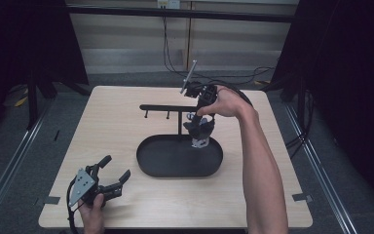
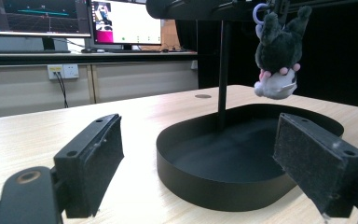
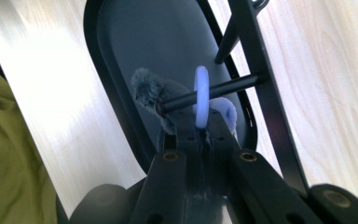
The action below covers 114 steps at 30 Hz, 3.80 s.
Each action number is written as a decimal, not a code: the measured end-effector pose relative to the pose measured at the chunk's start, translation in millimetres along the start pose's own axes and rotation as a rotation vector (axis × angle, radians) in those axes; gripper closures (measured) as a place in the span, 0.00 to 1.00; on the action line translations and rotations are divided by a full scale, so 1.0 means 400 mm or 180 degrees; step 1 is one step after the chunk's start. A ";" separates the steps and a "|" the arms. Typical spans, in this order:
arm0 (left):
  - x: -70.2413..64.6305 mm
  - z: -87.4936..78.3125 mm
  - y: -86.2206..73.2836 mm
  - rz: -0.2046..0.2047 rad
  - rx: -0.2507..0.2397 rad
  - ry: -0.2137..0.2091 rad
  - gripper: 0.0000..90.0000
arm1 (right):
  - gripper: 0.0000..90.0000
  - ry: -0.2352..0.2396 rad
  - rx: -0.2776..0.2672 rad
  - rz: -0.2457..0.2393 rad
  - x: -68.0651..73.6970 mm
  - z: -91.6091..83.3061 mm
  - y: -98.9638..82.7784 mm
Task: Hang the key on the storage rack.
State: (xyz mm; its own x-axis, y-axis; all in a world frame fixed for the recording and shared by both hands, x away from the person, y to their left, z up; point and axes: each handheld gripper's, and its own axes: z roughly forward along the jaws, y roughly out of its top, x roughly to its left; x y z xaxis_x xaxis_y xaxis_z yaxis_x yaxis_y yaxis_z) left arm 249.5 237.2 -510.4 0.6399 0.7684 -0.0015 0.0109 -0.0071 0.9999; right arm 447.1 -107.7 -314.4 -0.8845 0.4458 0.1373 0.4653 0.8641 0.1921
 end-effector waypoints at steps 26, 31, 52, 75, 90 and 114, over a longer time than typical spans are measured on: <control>-0.002 0.002 0.000 -0.0037 -0.0027 0.0016 0.17 | 0.85 -0.0123 -0.0184 0.0135 0.004 0.004 -0.031; 0.000 0.000 0.000 -0.0004 -0.0002 0.0008 0.17 | 0.78 -0.0231 -0.0272 0.0192 0.017 0.001 -0.058; -0.001 0.000 0.000 -0.0003 0.0008 0.0005 0.17 | 0.49 -0.0298 -0.0890 0.0288 0.104 -0.005 -0.138; 0.000 0.000 0.000 0.0007 0.0010 0.0006 0.17 | 0.35 -0.0325 -0.1450 0.0550 0.173 0.106 -0.267; -0.001 0.000 0.000 -0.0006 0.0010 -0.0003 0.17 | 0.17 -0.0442 -0.2347 0.0785 0.208 0.221 -0.382; 0.000 0.000 0.000 0.0005 0.0009 0.0002 0.17 | 0.16 -0.2243 -0.3929 0.1384 0.300 0.432 -0.553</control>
State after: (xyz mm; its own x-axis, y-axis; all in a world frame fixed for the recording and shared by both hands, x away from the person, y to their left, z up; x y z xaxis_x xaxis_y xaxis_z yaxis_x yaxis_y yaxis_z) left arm 249.4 237.2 -510.4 0.6394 0.7688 0.0000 0.0122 -0.0101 0.9999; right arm 232.4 -205.1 -508.3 -0.3380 0.9409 -0.0193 0.1055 0.0583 0.9927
